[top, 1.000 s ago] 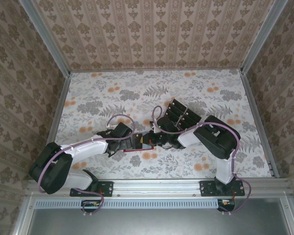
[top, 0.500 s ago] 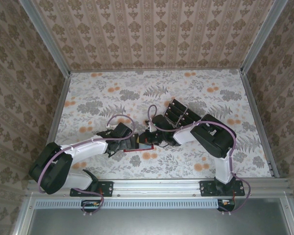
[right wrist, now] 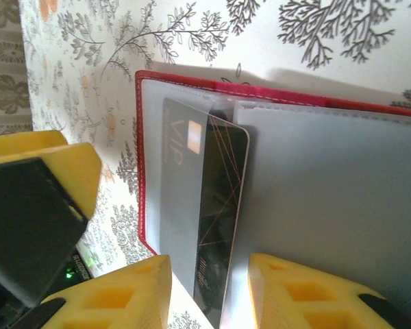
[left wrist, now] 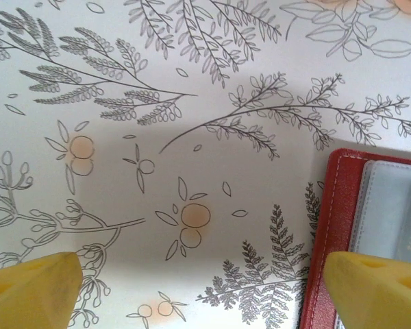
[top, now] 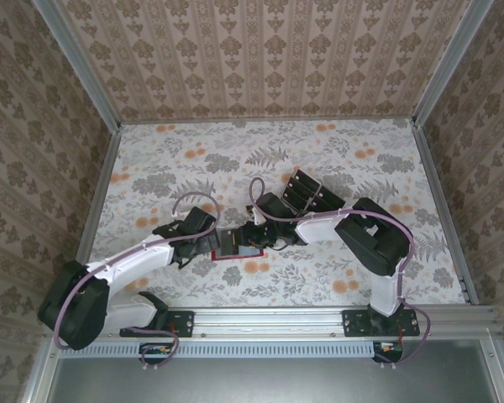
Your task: Put the credit cards into the card holder
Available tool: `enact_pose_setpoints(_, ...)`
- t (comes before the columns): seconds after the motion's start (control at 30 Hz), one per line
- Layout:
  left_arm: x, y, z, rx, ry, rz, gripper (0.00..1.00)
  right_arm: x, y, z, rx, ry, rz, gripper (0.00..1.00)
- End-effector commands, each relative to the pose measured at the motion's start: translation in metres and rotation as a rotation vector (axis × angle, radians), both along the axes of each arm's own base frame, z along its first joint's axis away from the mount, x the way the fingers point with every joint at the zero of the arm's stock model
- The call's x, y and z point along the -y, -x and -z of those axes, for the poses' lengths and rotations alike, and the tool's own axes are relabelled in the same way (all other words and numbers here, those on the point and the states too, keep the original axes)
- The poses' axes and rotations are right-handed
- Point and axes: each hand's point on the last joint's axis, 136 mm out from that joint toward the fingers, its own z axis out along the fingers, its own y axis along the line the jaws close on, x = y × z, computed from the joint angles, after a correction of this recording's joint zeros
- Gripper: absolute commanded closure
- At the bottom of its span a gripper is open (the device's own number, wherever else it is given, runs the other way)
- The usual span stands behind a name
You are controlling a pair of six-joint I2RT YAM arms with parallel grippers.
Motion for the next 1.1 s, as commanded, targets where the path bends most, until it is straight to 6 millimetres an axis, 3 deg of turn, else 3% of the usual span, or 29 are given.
enact_pose_setpoints(0.0, -0.009, 0.008, 0.004, -0.029, -0.008, -0.017, 0.00, 0.011, 0.000, 0.002, 0.009, 0.086, 0.007, 0.63)
enact_pose_setpoints(0.47, -0.014, 0.013, 0.022, -0.075, -0.013, -0.029, 0.00, -0.003, -0.004, 0.006, -0.003, 0.100, -0.010, 0.73)
enact_pose_setpoints(1.07, -0.014, 0.017, 0.034, -0.095, -0.005, -0.031, 0.00, -0.024, -0.003, 0.010, -0.018, 0.094, -0.040, 0.75)
